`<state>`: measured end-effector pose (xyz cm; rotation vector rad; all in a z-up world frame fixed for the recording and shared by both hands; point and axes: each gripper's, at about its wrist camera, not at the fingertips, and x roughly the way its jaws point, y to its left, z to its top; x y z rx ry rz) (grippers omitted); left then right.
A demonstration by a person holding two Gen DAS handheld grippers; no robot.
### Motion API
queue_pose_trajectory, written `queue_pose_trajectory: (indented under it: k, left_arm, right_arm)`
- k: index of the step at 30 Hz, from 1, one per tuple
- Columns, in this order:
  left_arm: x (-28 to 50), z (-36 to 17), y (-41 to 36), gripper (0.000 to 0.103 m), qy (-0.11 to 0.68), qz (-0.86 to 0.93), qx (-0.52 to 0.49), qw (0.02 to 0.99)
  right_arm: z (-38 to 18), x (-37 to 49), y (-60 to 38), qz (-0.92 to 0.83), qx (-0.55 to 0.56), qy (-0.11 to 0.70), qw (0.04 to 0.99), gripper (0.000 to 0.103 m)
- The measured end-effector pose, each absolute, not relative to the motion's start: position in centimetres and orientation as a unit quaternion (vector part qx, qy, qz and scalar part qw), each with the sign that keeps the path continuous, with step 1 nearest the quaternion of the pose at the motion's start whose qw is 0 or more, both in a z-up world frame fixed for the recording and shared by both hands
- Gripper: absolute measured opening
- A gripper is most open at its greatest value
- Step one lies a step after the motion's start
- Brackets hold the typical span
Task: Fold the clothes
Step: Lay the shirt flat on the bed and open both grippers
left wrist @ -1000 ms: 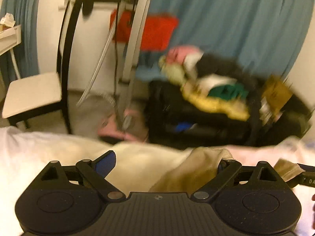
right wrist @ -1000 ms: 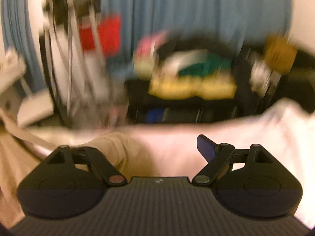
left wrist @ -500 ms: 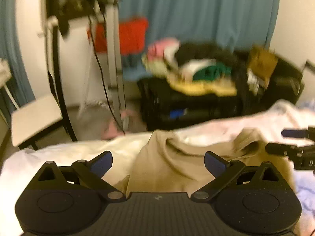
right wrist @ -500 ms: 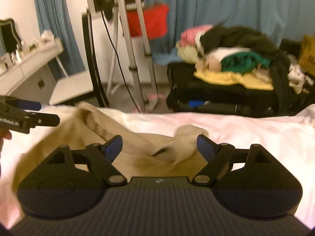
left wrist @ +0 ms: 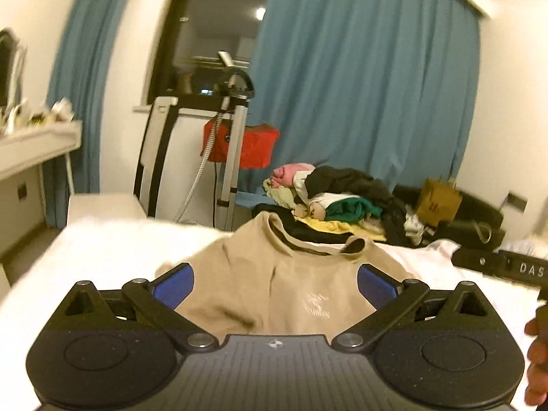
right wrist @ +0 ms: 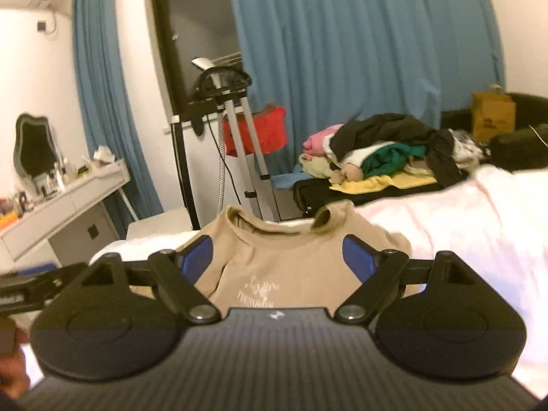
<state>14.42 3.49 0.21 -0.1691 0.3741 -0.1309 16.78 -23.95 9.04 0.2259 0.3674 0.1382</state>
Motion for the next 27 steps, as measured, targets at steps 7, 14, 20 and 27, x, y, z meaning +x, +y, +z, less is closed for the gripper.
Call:
queue_pose_trajectory:
  k: [7, 14, 20, 27]
  left_arm:
    - [13.5, -1.9, 6.8, 0.099, 0.245, -0.08, -0.189, 0.947]
    - [19.3, -7.1, 10.4, 0.088, 0.298, -0.049, -0.297, 0.906]
    - [24.8, -10.7, 14.2, 0.079, 0.299, 0.016, -0.35, 0.888]
    - [31.2, -12.4, 16.6, 0.069, 0.295, 0.071, -0.385, 0.871]
  right_arm:
    - [7.6, 10.5, -25.5, 0.038, 0.151, 0.184, 0.97, 0.084]
    - [5.3, 9.3, -28.2, 0.032, 0.241, 0.198, 0.95, 0.084]
    - [3.0, 11.1, -30.0, 0.011, 0.268, 0.207, 0.941, 0.084]
    - [0.6, 13.2, -32.1, -0.014, 0.297, 0.215, 0.93, 0.085]
